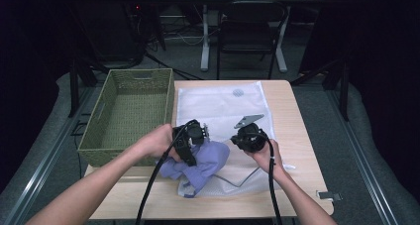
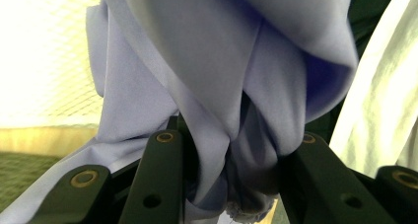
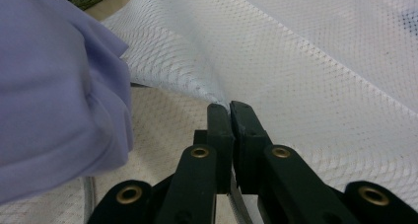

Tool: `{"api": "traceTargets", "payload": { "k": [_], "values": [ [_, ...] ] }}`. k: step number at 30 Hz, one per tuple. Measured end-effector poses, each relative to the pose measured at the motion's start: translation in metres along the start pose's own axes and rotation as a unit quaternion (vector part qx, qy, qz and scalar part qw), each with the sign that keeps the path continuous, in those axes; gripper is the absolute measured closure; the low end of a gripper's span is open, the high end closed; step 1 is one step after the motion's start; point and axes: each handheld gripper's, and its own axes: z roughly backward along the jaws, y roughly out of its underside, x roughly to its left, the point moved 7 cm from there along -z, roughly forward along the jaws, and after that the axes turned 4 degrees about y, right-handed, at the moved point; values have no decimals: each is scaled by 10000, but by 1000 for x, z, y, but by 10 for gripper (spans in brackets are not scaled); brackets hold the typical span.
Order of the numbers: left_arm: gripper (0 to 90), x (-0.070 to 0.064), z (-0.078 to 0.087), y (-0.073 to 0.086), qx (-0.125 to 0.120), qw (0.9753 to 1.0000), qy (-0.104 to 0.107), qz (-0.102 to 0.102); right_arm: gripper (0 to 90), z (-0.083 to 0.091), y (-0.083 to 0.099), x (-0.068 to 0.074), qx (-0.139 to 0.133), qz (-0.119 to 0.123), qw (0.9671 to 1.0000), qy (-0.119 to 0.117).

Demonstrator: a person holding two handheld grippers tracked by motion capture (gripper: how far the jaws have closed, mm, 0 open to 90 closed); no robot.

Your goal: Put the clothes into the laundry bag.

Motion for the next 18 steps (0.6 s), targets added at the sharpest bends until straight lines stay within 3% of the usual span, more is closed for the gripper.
{"api": "traceTargets", "payload": {
  "k": [11,18],
  "values": [
    [713,6,-29,-7,-32,9996,290,52,879,2,0,1,-3,-34,10000,-16],
    [712,11,-63,-11,74,9986,498,157,879,2,0,3,7,5,10000,-42]
  ]
}}
